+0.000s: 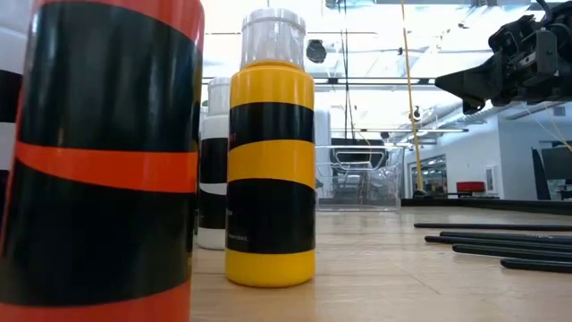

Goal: Pick & Place Paint Supplies

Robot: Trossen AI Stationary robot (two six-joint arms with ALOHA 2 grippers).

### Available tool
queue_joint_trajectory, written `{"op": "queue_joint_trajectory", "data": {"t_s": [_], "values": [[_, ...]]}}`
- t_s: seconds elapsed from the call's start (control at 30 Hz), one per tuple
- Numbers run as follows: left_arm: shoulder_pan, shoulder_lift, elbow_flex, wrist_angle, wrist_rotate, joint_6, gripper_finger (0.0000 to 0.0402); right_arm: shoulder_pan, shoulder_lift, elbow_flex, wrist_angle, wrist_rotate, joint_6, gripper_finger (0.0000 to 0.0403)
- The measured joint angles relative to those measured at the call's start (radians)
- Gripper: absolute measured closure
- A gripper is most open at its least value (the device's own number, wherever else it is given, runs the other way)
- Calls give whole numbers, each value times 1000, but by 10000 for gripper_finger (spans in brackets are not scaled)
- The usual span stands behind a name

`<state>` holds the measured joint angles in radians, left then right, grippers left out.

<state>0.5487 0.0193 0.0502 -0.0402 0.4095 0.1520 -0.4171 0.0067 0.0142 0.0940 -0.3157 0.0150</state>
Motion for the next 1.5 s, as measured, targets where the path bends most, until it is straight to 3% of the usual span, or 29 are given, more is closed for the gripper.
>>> {"op": "queue_joint_trajectory", "data": {"t_s": [0.4,0.73,0.93,1.07,1.33,1.5], "values": [[0,0,0,0,0,0,376,0,0,0,-3,0,81,399],[0,0,0,83,0,50,376,0,0,0,-2,-1,58,399],[0,0,0,66,16,-219,376,0,9,0,-17,-6,86,399],[0,9,2,-7,29,-317,376,0,47,0,-22,-1,89,399],[0,15,2,3,35,-230,376,0,123,0,-16,1,46,399],[0,16,2,-9,35,-259,376,0,157,0,38,1,27,399]]}}
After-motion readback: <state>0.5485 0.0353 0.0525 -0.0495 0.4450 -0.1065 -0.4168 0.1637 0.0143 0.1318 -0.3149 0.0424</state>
